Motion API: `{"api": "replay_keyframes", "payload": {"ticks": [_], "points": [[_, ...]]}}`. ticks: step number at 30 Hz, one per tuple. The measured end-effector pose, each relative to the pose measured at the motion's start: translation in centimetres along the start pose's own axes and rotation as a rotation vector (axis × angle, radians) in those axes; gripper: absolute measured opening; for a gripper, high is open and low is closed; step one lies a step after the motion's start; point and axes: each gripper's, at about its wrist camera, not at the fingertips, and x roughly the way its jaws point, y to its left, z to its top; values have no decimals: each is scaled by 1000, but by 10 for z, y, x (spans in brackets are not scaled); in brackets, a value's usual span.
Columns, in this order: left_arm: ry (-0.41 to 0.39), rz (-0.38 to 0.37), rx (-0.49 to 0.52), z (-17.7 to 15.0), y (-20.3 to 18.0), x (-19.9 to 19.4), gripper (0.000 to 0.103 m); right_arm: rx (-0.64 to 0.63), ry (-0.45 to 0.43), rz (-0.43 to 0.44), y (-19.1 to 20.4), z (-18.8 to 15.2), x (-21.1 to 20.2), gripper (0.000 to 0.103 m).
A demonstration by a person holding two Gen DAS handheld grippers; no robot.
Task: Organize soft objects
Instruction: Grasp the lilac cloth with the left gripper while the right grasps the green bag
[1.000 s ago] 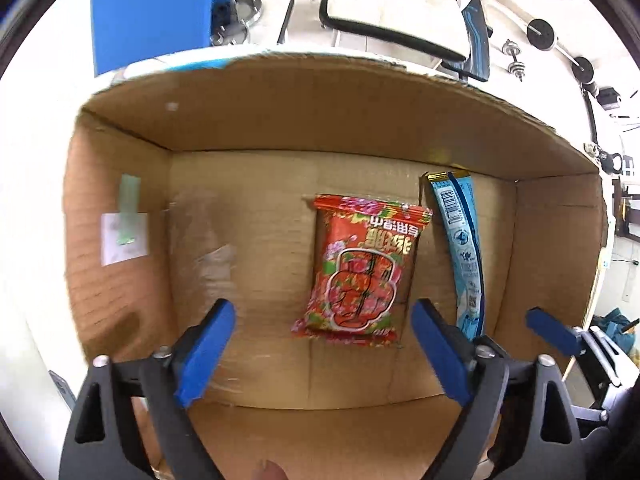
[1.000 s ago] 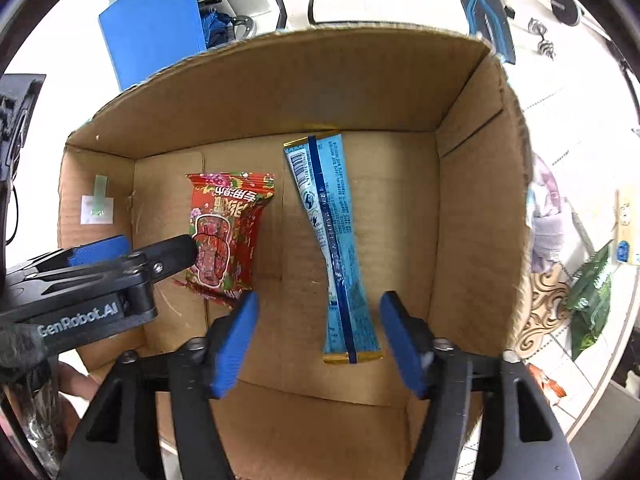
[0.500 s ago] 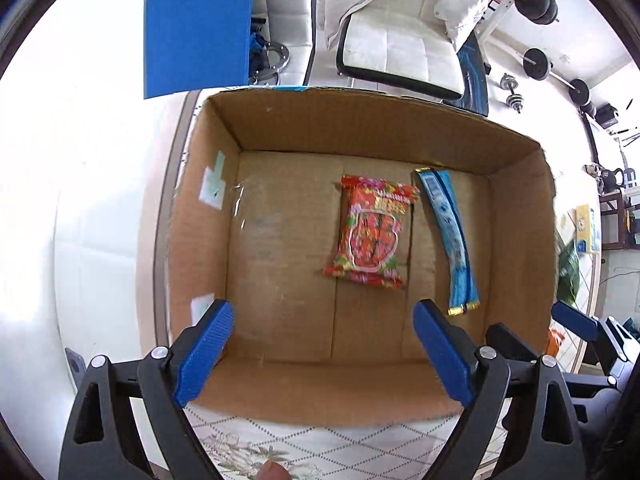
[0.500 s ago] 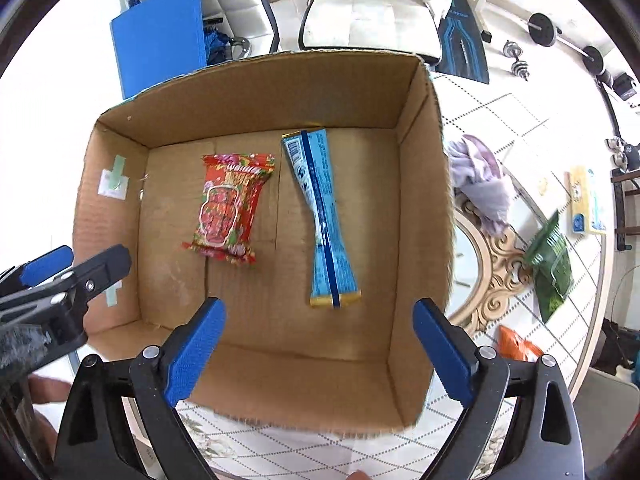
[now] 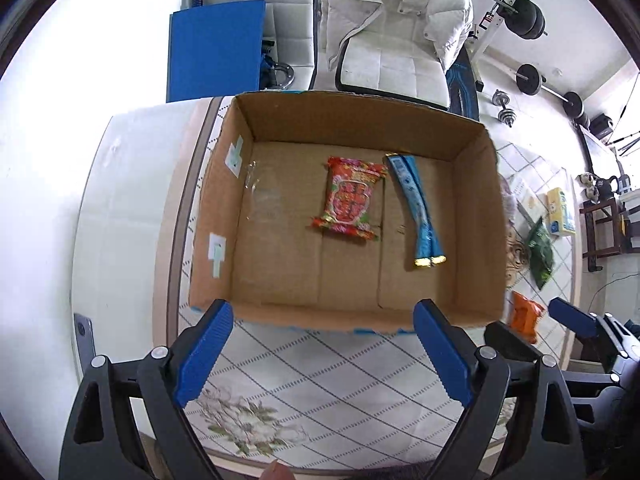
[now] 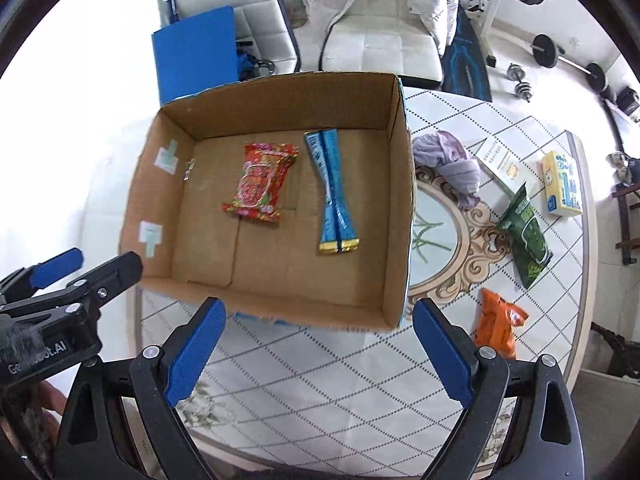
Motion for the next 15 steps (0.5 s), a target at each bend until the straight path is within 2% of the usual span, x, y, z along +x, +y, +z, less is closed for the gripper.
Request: {"api": "replay_keyframes", "payload": {"ticks": [3,7,9,11,15], "points": [[-11,1,-1,-4,-14,-11,92,3,-6,33,-13,-5,-12,97],[-25,-5,34,1,-54,-22,92,34,-7,65,-61,-2,-32,97],[-22,-19,62,6,-80,-21,92,57,-13,47,-95,4,-39,97],[4,-38,92,16,-115,-8,92,72,-12,-7,-140,13,-36,97],[73,-61,149,41,-181,34,92,48,41,-74,-216,34,5,97]]}}
